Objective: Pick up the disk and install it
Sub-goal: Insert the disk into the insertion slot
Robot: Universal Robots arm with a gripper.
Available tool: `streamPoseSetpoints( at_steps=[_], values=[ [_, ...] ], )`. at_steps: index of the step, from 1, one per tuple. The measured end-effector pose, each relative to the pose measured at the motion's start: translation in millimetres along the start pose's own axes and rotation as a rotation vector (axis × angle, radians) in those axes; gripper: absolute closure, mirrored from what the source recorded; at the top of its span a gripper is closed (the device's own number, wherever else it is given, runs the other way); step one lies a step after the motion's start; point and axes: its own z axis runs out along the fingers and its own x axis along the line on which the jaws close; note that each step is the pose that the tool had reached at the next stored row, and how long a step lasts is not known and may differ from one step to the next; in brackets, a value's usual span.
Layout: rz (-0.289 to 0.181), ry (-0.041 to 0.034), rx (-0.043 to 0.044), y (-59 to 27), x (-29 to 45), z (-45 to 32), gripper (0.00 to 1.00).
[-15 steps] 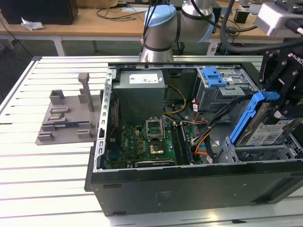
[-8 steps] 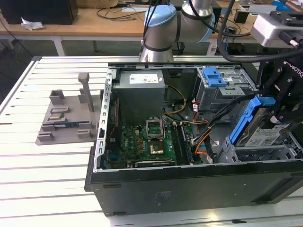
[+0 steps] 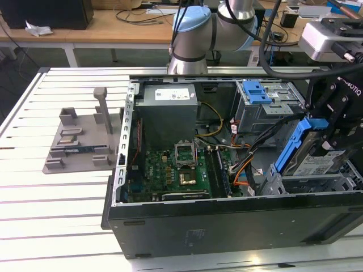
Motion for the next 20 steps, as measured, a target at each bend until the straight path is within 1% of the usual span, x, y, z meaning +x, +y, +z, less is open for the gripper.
streamPoseSetpoints(
  at_steps=[1, 2, 9, 11, 12, 13, 14, 17, 19, 20],
  values=[
    [0.0, 0.0002, 0.0, 0.0, 0.0, 0.0, 0.62],
    [0.0, 0.0002, 0.0, 0.0, 0.0, -0.1, 0.56],
    [0.0, 0.0002, -0.0001, 0.0, 0.0, 0.0, 0.58],
    [0.0, 0.0003, -0.0001, 0.0, 0.0, 0.0, 0.71],
    [0.0, 0.0003, -0.0001, 0.0, 0.0, 0.0, 0.71],
    [0.0, 0.0003, -0.0001, 0.0, 0.0, 0.0, 0.82],
    [0.0, 0.0003, -0.0001, 0.0, 0.0, 0.0, 0.89],
    [0.0, 0.0004, 0.0, -0.9, -0.1, 0.1, 0.89],
    [0.0, 0.0002, -0.0007, -6.3, -1.9, 0.4, 0.89],
    [0.0, 0.0006, -0.002, -12.2, -3.8, 0.7, 0.89]
  ],
)
